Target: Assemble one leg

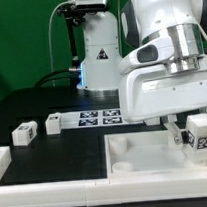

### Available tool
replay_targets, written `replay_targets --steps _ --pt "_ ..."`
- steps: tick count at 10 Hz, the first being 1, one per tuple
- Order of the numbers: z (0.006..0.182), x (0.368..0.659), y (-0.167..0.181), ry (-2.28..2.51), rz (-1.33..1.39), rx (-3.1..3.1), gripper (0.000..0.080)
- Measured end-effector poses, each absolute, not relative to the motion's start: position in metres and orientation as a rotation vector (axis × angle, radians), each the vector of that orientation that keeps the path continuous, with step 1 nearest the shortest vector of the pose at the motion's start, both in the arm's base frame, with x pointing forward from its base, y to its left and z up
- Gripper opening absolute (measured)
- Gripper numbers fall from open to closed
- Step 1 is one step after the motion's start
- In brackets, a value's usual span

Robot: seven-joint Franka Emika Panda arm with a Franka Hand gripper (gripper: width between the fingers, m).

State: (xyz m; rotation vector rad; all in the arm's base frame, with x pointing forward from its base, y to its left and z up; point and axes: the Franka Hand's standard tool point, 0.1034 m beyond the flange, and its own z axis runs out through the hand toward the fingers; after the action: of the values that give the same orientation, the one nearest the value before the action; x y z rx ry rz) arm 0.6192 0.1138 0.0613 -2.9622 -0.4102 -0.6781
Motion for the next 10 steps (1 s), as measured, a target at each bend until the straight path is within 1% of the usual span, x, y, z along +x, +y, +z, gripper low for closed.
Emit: replay_targets --steps 3,4,5,6,7,10 --pt "0.0613 0.6191 0.1078 -0.407 -0.745 -2.957 0.029" --pt "0.0612 0.619 0.1086 -0.409 -0.744 -2.956 0.0375" --pt "0.0612 0.619 0.1086 -0.409 -0.744 -2.956 0.0375" --pt "0.0612 0.619 0.1086 -0.409 -0.744 -2.956 0.0553" --pt "0.0612 0.619 0.1086 -0.409 -0.744 -2.956 0.0628" --pt "0.0612 0.619 0.1085 -0.409 -0.744 -2.956 0.0645"
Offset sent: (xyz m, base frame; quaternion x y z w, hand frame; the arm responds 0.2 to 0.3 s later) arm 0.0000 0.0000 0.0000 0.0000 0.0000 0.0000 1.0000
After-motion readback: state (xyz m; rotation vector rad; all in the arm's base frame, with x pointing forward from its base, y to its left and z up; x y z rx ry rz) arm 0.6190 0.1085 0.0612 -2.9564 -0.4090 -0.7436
